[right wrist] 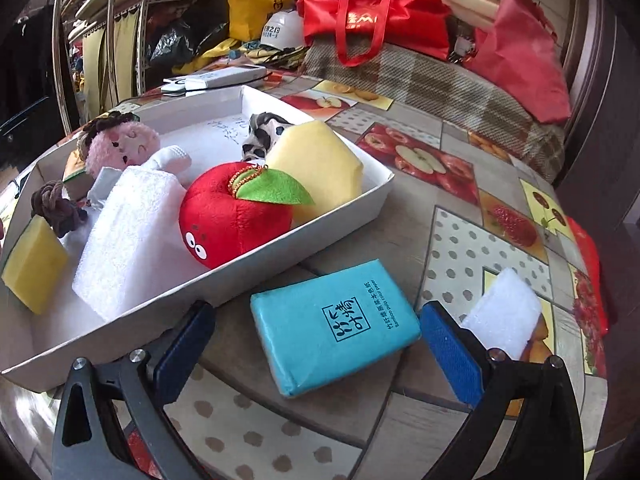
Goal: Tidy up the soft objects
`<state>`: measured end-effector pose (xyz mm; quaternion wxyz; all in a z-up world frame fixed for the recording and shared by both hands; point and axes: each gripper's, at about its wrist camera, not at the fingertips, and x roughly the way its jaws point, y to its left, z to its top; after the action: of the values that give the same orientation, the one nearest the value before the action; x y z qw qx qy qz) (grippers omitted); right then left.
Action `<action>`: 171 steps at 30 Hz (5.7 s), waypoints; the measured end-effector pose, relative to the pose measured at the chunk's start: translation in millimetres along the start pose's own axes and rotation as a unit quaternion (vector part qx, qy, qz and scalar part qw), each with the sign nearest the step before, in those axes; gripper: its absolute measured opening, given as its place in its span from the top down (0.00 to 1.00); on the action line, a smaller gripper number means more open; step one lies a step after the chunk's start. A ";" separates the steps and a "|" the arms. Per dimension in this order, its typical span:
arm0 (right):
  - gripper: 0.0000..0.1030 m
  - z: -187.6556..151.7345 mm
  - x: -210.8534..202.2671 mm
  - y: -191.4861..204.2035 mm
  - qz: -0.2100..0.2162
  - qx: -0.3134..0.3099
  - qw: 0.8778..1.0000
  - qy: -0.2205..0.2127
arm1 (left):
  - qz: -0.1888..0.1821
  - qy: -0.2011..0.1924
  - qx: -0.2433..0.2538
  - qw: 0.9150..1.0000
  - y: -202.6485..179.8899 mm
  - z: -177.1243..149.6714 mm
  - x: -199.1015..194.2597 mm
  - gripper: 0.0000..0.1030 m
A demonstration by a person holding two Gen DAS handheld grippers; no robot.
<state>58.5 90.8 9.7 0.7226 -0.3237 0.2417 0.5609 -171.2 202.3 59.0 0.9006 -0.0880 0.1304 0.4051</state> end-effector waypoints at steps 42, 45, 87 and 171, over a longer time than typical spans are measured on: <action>0.20 -124.8 -100.7 -111.2 -0.098 0.150 0.984 -0.003 | -0.175 0.239 0.181 0.938 -335.2 -12.8 133.2 0.53; 0.20 -124.7 -100.5 -109.8 -0.115 0.148 0.982 -0.001 | -0.181 0.195 0.164 0.950 -316.5 -5.8 107.3 0.53; 0.19 -124.6 -158.9 -62.0 -0.201 0.233 0.939 -0.153 | -0.198 0.066 0.049 0.977 -101.9 -27.5 -63.2 0.53; 0.52 -2.5 -78.9 73.8 -0.020 0.131 0.971 -0.202 | -0.041 0.031 -0.046 0.998 28.0 3.0 8.5 0.52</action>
<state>-32.8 49.2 49.7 0.8036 -0.1116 0.1556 0.5635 -186.4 227.5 57.7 0.9072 -0.1471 0.1354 0.3702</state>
